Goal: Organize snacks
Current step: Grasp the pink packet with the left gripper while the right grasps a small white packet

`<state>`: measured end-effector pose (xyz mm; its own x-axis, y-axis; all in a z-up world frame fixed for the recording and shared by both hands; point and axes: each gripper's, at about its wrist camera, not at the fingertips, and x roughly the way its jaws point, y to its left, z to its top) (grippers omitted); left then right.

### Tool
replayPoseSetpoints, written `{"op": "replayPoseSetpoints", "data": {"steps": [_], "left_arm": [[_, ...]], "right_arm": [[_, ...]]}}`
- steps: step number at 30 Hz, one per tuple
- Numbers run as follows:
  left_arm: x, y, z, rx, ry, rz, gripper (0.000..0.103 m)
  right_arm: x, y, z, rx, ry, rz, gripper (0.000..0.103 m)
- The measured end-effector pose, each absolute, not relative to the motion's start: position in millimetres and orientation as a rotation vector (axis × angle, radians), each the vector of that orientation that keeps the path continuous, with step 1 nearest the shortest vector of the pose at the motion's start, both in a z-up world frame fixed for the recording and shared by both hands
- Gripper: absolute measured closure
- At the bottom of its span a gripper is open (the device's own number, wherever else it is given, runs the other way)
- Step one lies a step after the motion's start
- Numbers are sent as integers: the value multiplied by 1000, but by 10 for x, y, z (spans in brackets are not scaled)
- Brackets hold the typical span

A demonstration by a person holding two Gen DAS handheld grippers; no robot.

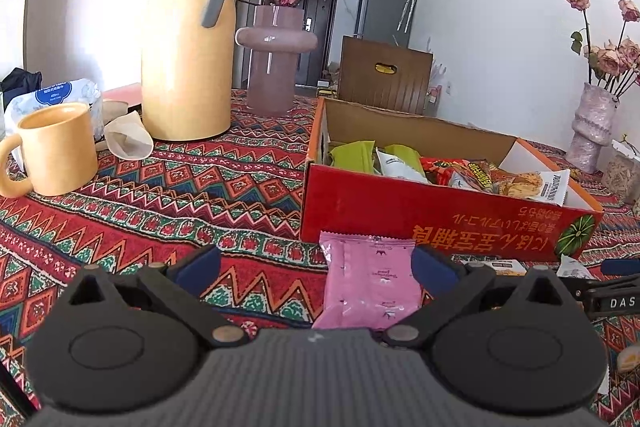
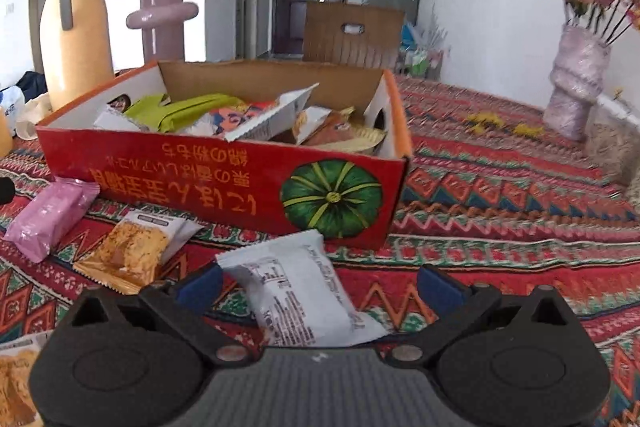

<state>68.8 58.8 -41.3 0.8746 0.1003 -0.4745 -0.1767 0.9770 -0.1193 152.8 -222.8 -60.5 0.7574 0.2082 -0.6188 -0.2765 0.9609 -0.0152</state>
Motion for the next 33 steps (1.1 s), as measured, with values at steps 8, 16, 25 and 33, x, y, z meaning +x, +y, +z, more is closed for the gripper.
{"op": "replayPoseSetpoints", "data": {"steps": [8, 16, 25, 33], "left_arm": [[701, 596, -415, -166, 491, 154, 0], [696, 607, -416, -169, 493, 158, 0], [703, 631, -421, -183, 498, 147, 0], [697, 615, -418, -181, 497, 153, 0]], "right_arm": [[1677, -2224, -664, -69, 722, 300, 0], [1700, -2221, -663, -68, 722, 295, 0], [1581, -2237, -646, -79, 682, 345, 28], [1373, -2288, -571, -58, 587, 372, 64]]}}
